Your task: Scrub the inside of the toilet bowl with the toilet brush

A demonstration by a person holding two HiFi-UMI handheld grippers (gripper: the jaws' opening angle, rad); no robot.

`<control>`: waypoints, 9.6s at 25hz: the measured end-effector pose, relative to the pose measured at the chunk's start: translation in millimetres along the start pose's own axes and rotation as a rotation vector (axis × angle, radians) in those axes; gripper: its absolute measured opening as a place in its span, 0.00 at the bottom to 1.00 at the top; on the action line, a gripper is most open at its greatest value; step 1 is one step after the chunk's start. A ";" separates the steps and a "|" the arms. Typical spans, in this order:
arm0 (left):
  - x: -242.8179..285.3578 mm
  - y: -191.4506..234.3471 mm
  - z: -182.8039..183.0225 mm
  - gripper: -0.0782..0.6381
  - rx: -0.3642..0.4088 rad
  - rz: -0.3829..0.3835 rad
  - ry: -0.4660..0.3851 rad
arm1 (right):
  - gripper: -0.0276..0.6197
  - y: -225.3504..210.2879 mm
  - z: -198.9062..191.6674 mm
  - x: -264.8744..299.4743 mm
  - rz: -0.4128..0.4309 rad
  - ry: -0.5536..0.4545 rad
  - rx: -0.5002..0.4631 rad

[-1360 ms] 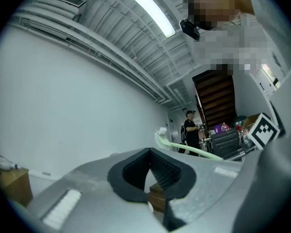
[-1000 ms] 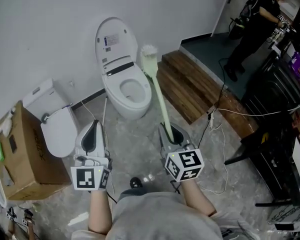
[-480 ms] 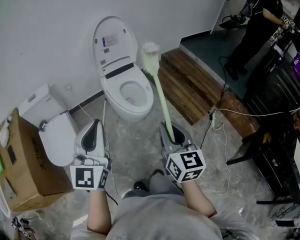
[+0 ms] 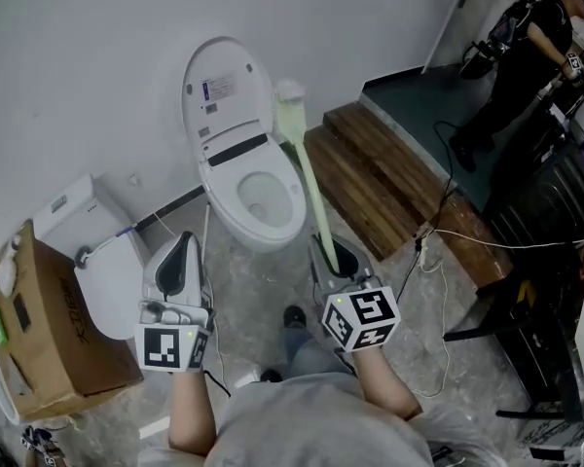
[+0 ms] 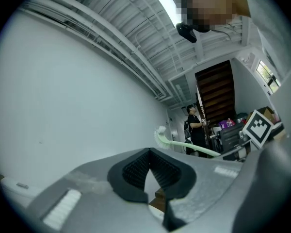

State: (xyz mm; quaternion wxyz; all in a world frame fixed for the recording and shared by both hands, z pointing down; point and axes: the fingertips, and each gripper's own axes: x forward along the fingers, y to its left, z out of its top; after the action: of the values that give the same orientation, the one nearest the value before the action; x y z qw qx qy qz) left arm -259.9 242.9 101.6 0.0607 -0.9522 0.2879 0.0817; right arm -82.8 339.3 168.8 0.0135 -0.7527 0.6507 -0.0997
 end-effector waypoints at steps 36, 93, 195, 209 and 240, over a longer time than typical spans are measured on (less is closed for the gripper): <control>198.6 67.1 -43.0 0.11 -0.034 0.204 -0.033 | 0.14 -109.1 6.6 230.0 0.228 0.176 -0.039; 359.9 204.8 -247.6 0.11 -0.074 -0.004 0.270 | 0.13 -155.5 -302.7 363.4 0.101 1.021 0.206; 252.6 129.9 -444.9 0.10 -0.199 0.465 0.399 | 0.11 -192.1 -524.8 434.1 0.546 1.450 -0.441; 253.5 114.4 -433.9 0.09 -0.191 0.429 0.382 | 0.11 -201.1 -520.0 391.6 0.647 1.452 -0.620; 272.4 85.4 -416.5 0.09 -0.167 0.357 0.372 | 0.11 -277.7 -494.4 352.8 0.827 1.434 -1.277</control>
State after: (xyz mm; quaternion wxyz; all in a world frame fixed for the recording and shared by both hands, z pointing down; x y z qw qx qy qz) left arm -33.7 -42.1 451.7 -0.0871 -0.8867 0.4499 -0.0617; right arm 152.6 89.4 741.6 -0.7428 -0.1030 0.6447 -0.1482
